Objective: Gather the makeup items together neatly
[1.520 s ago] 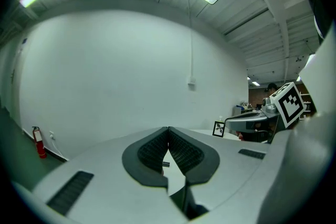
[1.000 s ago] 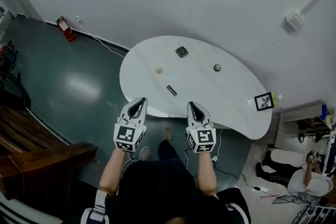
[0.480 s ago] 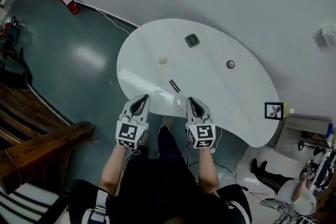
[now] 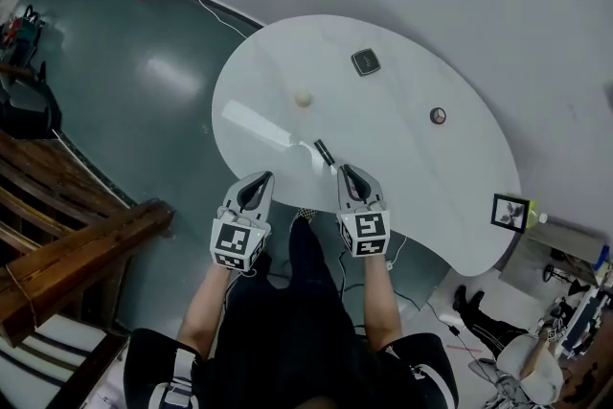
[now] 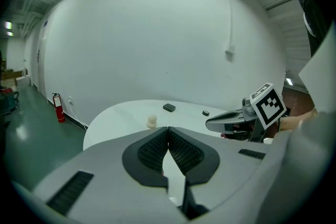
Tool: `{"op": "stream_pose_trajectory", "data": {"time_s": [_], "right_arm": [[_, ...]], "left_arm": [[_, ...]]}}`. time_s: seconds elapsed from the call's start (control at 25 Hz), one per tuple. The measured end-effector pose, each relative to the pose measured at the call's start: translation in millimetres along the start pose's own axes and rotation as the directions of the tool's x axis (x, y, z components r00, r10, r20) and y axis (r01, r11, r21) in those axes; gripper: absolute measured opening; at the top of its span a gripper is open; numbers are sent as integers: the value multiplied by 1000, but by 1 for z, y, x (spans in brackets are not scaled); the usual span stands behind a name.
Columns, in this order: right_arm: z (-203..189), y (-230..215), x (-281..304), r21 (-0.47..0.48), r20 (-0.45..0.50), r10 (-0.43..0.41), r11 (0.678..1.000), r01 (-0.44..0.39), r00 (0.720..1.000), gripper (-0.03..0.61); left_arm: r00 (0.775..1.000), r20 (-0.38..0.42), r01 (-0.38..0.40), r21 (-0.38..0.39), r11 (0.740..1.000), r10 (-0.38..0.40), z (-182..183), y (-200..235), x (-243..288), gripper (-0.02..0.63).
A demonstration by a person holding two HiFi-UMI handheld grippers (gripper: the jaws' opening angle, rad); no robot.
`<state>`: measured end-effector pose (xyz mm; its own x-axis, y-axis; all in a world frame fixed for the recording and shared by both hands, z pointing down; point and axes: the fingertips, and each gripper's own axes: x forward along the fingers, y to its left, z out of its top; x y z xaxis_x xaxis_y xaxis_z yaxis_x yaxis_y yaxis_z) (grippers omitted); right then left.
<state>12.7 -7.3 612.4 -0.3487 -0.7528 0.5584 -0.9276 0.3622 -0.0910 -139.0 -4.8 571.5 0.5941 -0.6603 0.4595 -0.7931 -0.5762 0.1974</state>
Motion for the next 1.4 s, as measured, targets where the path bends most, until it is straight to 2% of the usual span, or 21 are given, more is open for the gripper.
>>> {"op": "stream_pose_trajectory", "data": {"time_s": [0.24, 0.28, 0.32, 0.36, 0.64, 0.92, 1.2, 1.28, 1.4], "right_arm": [[-6, -1, 26, -42, -49, 64, 997, -66, 997, 40], [-8, 0, 31, -47, -62, 76, 996, -79, 995, 67], [-10, 1, 36, -52, -79, 87, 994, -91, 993, 133], [-12, 2, 41, -57, -96, 93, 994, -99, 991, 156], [-40, 8, 73, -118, -220, 100, 985, -129, 970, 161], [-58, 9, 90, -121, -276, 101, 983, -139, 956, 161], [-67, 7, 94, -146, -307, 101, 978, -152, 946, 157], [-66, 7, 94, -158, -305, 98, 976, -152, 947, 118], [-64, 6, 93, -173, -300, 96, 973, -154, 949, 117]], "left_arm": [[1000, -11, -2, -26, 1000, 2, -5, -2, 3, 17], [1000, -12, -5, -29, 1000, 4, -6, -2, 3, 17], [1000, -13, -7, -31, 999, 7, -5, -1, 4, 17], [1000, -13, -9, -34, 999, 9, -5, -1, 4, 17], [999, -24, -39, -50, 998, 38, -11, 7, 0, 17], [998, -35, -63, -68, 996, 61, -17, 13, -2, 17], [997, -36, -69, -76, 995, 67, -18, 12, 0, 17], [997, -38, -68, -78, 995, 65, -17, 12, 1, 17], [997, -39, -62, -79, 995, 59, -17, 11, 2, 17]]}}
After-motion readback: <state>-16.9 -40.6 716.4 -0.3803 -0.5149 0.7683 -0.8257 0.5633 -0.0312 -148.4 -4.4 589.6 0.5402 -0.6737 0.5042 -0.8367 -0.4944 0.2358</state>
